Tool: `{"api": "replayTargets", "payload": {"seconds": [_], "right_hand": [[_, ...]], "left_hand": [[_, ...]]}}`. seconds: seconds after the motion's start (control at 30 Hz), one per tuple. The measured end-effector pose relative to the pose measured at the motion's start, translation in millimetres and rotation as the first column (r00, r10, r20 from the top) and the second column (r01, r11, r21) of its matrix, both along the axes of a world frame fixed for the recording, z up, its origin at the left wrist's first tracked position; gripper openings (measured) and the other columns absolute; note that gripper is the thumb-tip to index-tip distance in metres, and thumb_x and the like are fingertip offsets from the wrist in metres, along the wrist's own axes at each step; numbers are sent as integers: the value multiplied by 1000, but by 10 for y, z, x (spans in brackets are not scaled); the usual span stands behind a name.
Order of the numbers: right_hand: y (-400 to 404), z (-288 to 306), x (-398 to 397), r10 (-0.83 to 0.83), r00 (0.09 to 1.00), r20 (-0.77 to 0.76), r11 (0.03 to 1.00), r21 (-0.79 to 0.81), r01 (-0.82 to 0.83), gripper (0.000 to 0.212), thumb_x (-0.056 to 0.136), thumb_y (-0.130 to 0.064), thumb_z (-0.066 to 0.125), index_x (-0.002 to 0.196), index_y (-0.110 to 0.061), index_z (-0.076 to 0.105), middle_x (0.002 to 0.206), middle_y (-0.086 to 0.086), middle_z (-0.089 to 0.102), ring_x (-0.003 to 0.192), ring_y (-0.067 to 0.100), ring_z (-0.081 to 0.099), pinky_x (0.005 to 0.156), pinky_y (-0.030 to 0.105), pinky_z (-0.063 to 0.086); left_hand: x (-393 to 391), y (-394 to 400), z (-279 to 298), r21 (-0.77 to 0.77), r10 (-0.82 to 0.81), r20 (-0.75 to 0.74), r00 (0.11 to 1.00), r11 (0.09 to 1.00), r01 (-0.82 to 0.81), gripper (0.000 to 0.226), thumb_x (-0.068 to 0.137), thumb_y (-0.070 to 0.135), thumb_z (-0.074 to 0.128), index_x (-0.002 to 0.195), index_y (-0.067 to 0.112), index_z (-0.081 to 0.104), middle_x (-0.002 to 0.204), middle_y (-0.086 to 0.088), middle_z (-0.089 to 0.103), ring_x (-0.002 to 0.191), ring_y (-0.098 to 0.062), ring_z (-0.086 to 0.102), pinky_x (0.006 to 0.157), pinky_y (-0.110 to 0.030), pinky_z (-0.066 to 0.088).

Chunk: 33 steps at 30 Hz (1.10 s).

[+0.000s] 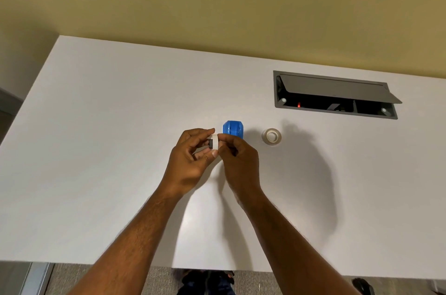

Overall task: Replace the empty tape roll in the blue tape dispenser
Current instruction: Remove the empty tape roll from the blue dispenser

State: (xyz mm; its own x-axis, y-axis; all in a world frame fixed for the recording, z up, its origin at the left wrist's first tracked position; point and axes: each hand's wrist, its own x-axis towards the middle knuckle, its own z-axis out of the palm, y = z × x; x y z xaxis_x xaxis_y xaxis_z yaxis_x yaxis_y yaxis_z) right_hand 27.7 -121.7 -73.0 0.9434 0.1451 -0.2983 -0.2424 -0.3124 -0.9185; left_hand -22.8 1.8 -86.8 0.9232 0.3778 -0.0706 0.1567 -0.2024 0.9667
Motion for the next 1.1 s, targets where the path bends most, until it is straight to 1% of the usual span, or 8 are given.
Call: {"api": "replayTargets", "payload": {"seconds": [0.13,0.27,0.37,0.47,0.57,0.77,0.9,1.1], "right_hand": [[-54,-17,38,3,991,-136,983,185,22,19,93,-17,66,107,-24,75,97,-3,78,92,14,72,88,28,57],[-97,-3,40,26,974,-224,931,361,59,15,93,-17,67,105,-18,76,100,4,78,95,21,74,86,34,60],[-104,-17,40,-13,985,-172,966,253,57,17,97,-14,61,104,-18,75,99,2,78,91,18,74,86,36,60],[-126,-1,28,-39,990,136,997,-61,48,13,99,-21,59,105,-25,69,104,-4,70,91,5,67,83,26,56],[-166,35,24,121,927,354,985,-159,-68,16,97,-18,62,110,-24,70,108,-5,65,91,3,64,77,16,51],[-164,54,74,204,925,321,971,-185,-150,27,89,-17,71,115,-22,70,114,-4,62,93,13,66,80,27,56],[-163,60,102,218,915,339,969,-191,-160,25,85,-17,75,109,-22,71,108,-8,61,89,8,65,76,22,53],[-173,73,204,165,964,209,983,-115,-143,21,74,-14,82,83,-27,69,90,-17,62,86,-1,61,71,7,45]], "left_hand": [[8,42,3,-230,-5,-27,1000,973,-1,49,87,7,76,132,23,65,123,11,72,114,0,66,90,-12,52],[37,48,-14,-222,-47,-33,998,974,38,48,84,8,79,128,22,67,114,14,75,110,-4,69,87,-15,55],[71,28,-22,-163,-38,-46,998,986,30,46,83,13,81,127,23,69,112,14,75,107,0,69,88,-15,55],[98,15,-36,-55,6,-28,1000,998,-7,44,82,14,82,122,27,70,110,12,71,100,6,67,82,-8,51],[111,20,-44,-28,12,-6,1000,1000,-12,45,82,13,82,122,30,69,110,5,69,98,-1,67,82,-9,51],[112,20,-45,76,-41,-3,999,996,41,48,85,24,78,131,26,66,103,13,63,89,3,62,78,-7,47],[118,34,-42,133,-41,6,999,990,40,44,85,26,79,127,27,68,102,15,64,89,-2,63,78,-8,47],[119,63,-37,196,-88,4,996,977,86,44,83,34,79,126,28,69,108,14,68,96,-6,64,82,-13,51]]}}
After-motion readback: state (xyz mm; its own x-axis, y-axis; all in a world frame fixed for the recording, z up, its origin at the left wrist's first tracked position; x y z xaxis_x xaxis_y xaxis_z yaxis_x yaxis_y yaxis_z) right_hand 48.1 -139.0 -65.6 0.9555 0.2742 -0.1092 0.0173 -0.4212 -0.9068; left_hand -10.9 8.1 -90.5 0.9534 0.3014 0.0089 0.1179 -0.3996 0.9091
